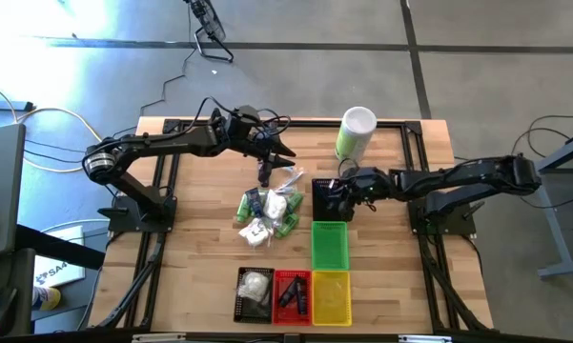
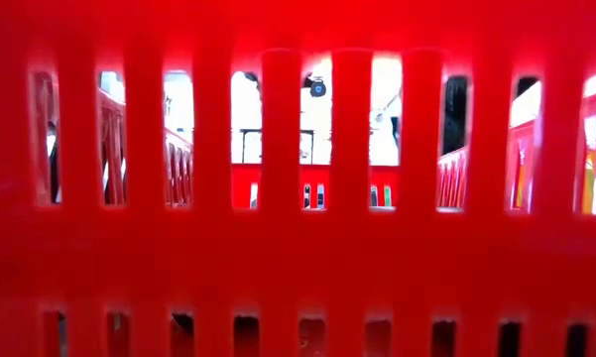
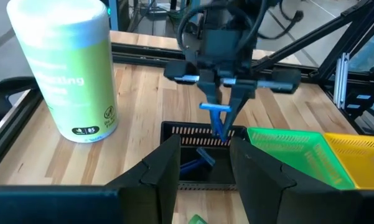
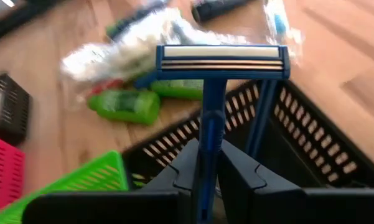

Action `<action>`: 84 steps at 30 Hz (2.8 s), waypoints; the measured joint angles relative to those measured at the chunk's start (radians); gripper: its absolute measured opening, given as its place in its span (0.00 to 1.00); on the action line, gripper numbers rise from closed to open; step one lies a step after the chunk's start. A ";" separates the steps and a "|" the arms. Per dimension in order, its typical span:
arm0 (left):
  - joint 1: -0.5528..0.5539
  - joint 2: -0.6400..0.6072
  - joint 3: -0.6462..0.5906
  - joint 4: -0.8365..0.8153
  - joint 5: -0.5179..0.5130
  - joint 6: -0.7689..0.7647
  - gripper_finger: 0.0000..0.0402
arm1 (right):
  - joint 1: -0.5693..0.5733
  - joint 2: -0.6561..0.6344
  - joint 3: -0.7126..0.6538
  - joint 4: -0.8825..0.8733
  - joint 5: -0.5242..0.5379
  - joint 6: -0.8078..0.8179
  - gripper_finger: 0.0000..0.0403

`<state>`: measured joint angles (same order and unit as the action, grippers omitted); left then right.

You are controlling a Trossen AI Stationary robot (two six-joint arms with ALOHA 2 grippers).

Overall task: Pick & Place Travel size toiletries
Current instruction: Put the razor into the top black bin, then put the white cotton pack into the bottom black bin

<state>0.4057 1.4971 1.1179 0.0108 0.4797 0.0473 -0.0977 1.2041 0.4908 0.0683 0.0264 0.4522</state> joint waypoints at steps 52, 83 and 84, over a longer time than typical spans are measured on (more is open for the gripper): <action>-0.001 0.000 0.000 -0.122 0.000 -0.001 0.34 | -0.002 -0.145 0.000 0.261 -0.030 -0.378 0.04; -0.333 -0.011 0.000 -0.517 -0.448 -0.238 0.34 | -0.002 -0.145 0.000 0.257 -0.029 -0.422 0.02; -0.343 -0.016 0.000 -0.527 -0.466 -0.255 0.34 | -0.002 -0.145 0.000 0.257 -0.029 -0.423 0.02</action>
<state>0.0631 1.4814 1.1179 -0.5158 0.0133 -0.2080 -0.0998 1.0588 0.4911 0.3250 -0.0025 0.0292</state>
